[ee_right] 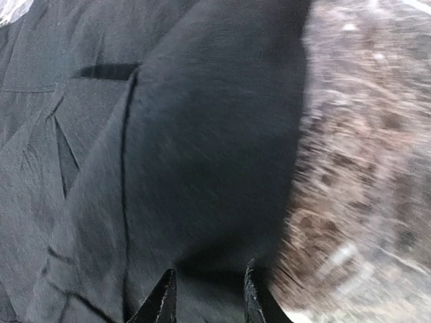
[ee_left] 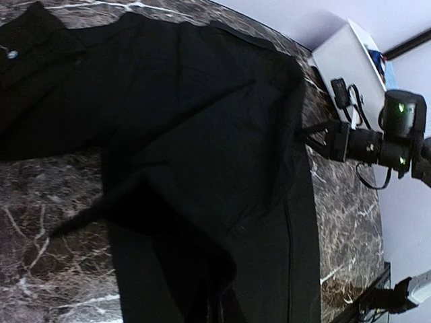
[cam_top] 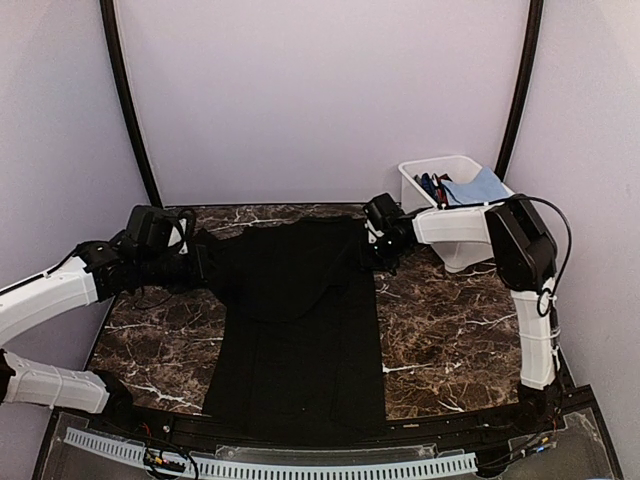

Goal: Fold and stack the long sleeve shirts
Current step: Fold the flattened shirt at the center of the board.

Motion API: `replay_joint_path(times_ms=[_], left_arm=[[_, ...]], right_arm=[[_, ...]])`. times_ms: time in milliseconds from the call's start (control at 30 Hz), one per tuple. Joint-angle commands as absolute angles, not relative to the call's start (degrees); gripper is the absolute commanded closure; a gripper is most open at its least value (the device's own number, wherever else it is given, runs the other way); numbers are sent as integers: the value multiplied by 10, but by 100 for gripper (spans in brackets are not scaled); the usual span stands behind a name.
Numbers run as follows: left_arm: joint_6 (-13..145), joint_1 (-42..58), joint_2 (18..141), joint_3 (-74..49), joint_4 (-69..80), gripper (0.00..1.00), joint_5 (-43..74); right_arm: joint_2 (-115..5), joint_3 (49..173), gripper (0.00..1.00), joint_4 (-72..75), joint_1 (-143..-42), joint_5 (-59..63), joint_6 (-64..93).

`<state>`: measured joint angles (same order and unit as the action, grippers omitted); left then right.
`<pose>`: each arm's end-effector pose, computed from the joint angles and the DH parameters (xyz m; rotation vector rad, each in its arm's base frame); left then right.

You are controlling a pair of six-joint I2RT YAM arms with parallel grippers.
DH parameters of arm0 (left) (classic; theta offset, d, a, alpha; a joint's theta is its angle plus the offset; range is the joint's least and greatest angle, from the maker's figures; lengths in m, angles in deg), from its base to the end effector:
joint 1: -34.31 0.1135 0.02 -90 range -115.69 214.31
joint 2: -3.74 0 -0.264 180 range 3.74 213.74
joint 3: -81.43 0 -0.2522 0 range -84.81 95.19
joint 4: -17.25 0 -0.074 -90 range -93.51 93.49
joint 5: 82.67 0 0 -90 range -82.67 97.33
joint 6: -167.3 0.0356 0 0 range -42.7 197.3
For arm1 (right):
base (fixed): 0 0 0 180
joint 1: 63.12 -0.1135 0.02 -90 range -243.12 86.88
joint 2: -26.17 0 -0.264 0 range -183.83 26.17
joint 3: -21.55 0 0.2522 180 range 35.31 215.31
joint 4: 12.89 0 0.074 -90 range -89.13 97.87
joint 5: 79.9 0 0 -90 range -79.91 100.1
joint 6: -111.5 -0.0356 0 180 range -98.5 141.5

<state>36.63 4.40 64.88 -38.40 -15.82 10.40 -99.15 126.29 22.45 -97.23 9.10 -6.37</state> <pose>0.2032 -0.1191 0.2791 -0.1803 2.2589 -0.7450 0.3889 0.2642 0.1495 -0.1489 2.6030 0.4310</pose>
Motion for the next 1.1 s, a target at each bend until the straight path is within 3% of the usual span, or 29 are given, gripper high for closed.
replay_joint_path(times_ms=[0,467,767,933,1067], left_arm=[[404,-14,654,-393,-111,100,168],[456,-126,718,-372,-43,100,270],[483,-140,725,-364,-60,100,303],[477,-140,696,-362,-81,100,235],[452,-140,661,-335,-121,100,108]], right_arm=[[-924,1265,68,239,-985,141,-43],[-998,1399,65,282,-1028,172,-10],[-1071,1470,65,317,-1029,174,7],[-1059,1426,65,314,-1023,189,0],[-1032,1378,65,308,-1017,198,-10]])
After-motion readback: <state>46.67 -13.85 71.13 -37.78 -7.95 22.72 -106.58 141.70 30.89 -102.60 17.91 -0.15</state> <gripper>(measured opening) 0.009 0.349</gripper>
